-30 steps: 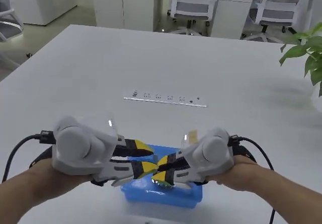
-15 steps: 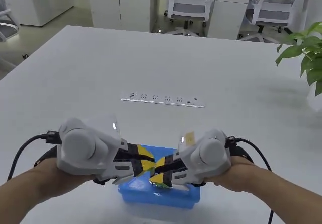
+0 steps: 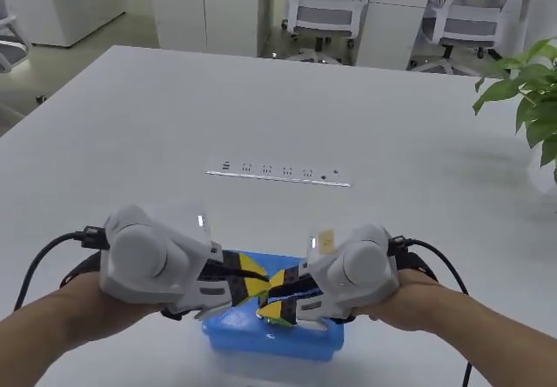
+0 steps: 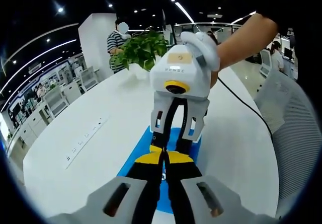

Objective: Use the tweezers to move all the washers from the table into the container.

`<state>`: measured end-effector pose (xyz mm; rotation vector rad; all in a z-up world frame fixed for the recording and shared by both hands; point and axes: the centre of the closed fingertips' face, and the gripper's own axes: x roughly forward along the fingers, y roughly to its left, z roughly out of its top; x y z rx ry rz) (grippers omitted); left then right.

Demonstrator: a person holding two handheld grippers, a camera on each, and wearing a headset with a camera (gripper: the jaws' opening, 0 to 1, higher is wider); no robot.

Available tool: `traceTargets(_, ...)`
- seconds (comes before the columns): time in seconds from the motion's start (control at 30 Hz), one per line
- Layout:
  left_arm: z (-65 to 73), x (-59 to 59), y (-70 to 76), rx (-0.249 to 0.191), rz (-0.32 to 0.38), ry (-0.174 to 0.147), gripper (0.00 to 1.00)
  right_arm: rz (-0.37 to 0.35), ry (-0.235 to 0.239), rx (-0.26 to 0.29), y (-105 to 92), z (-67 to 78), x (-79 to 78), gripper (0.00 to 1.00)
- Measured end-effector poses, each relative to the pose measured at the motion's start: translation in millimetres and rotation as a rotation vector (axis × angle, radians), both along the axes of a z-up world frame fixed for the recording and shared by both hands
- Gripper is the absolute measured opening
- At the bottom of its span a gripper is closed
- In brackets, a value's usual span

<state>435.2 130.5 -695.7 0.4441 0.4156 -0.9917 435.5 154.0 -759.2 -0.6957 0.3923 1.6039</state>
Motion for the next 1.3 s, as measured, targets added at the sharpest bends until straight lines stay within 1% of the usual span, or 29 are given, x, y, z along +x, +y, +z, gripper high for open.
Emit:
traceTargets(0.1, 1.9, 0.2, 0.0, -0.003, -0.001, 0.002, 0.05, -0.007, -0.001, 0.002, 0.2, 2.8, 1.1, 0.19)
traceTargets(0.2, 4.9, -0.4, -0.9, -0.007, -0.002, 0.004, 0.05, -0.006, -0.007, 0.003, 0.0, 5.6, 0.9, 0.19)
traceTargets(0.5, 14.5, -4.1, -2.6, -0.014, -0.006, 0.003, 0.05, -0.033, 0.004, 0.003, -4.9, 16.0, -1.3, 0.26)
traceTargets(0.57, 16.4, -4.6, -2.2, -0.013, -0.001, 0.0, 0.05, -0.04, 0.005, 0.005, -6.2, 18.2, -1.5, 0.29)
traceTargets(0.77, 24.6, -8.4, -2.3, -0.014, 0.004, -0.01, 0.05, -0.065, 0.005, 0.017, -11.4, 27.3, -3.2, 0.33)
traceTargets(0.83, 25.6, -10.0, -2.7, -0.013, 0.003, -0.009, 0.05, -0.079, 0.011, 0.02, -13.5, 30.0, -4.2, 0.37)
traceTargets(0.9, 26.8, -12.4, -3.1, -0.01, 0.001, -0.008, 0.05, -0.085, 0.01, 0.022, -16.2, 32.4, -6.0, 0.39)
traceTargets(1.07, 32.3, -16.3, -2.6, -0.01, 0.01, -0.013, 0.05, -0.12, 0.013, 0.021, -22.7, 37.9, -7.9, 0.47)
traceTargets(1.3, 43.2, -20.5, 1.8, -0.014, 0.024, -0.021, 0.05, -0.176, 0.017, 0.024, -32.7, 45.9, -10.6, 0.59)
